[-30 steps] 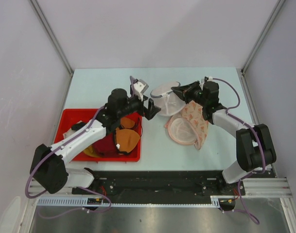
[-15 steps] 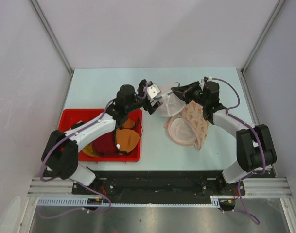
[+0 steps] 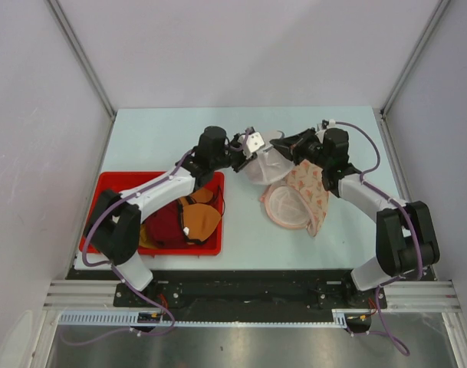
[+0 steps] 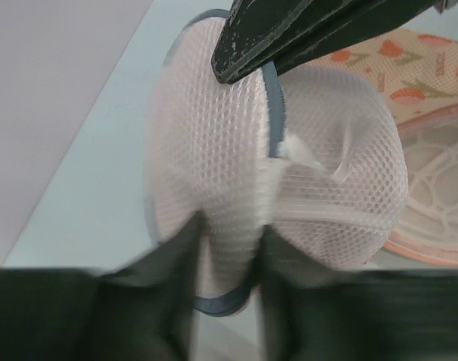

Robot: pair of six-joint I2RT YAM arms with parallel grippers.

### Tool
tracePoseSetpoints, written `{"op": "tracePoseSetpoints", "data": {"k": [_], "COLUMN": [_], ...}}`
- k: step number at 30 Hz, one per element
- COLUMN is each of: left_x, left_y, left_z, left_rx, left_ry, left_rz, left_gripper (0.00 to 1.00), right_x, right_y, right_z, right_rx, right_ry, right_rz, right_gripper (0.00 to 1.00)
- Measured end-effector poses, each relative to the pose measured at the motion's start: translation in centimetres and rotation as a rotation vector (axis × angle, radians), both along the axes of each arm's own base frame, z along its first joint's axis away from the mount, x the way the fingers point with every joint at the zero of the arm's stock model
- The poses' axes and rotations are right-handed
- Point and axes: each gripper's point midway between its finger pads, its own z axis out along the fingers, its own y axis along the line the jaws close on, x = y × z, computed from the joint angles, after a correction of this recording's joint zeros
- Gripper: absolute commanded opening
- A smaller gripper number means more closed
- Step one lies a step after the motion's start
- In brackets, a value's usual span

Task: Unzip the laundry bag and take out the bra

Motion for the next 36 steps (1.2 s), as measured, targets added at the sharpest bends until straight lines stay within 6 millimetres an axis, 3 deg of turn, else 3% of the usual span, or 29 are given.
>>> {"op": "tracePoseSetpoints", "data": {"k": [1,2,4,9,12,15,19,22,27,31,36], "left_x": [-0.1,-0.2,-0.6,-1.6,-2.3,-3.0,-4.6,-5.6,-6.0,-5.8,-6.0], "left_y": [-0.1,-0.2,-0.4,-0.9,-0.9,-1.2,-1.2,-1.6,-1.7,-1.7,-1.6], "left_z": [0.1,0.2,0.3,0.0,-0.6,-0.9,-1.2,-1.0,-0.4,0.3,0.0], "left_rx": [0.000,-0.001,-0.004,-0.033,-0.047,-0.077,-0.108,-0.120,-0.108,-0.114,-0.110], "left_ry": [0.003,0.009,0.037,0.131,0.203,0.272,0.345,0.382,0.427,0.436,0.455], "left_rz": [-0.005,-0.011,-0.027,-0.029,-0.018,0.004,0.032,0.041,0.086,0.107,0.119], "left_gripper": [0.01,0.00,0.00,0.00,0.00,0.00,0.00,0.01,0.01,0.00,0.01], "right_x": [-0.2,-0.4,-0.7,-2.0,-3.5,-6.3,-10.1,-10.9,-10.4,-10.1,-9.8], "right_y": [-0.1,-0.3,-1.0,-4.0,-5.5,-5.0,-2.4,-0.7,0.8,0.7,0.5], "right_z": [0.1,0.2,0.4,0.7,1.9,4.0,5.7,4.9,1.0,-1.2,-1.6], "right_rx": [-0.011,-0.021,-0.055,-0.213,-0.353,-0.483,-0.605,-0.698,-0.855,-0.926,-0.954], "right_ry": [-0.006,-0.013,-0.038,-0.105,-0.188,-0.316,-0.472,-0.506,-0.463,-0.425,-0.418], "right_rz": [0.002,0.005,0.010,-0.017,-0.063,-0.070,-0.016,0.030,0.095,0.118,0.108], "right_gripper": [0.56,0.64,0.65,0.56,0.46,0.36,0.28,0.26,0.21,0.22,0.24]}}
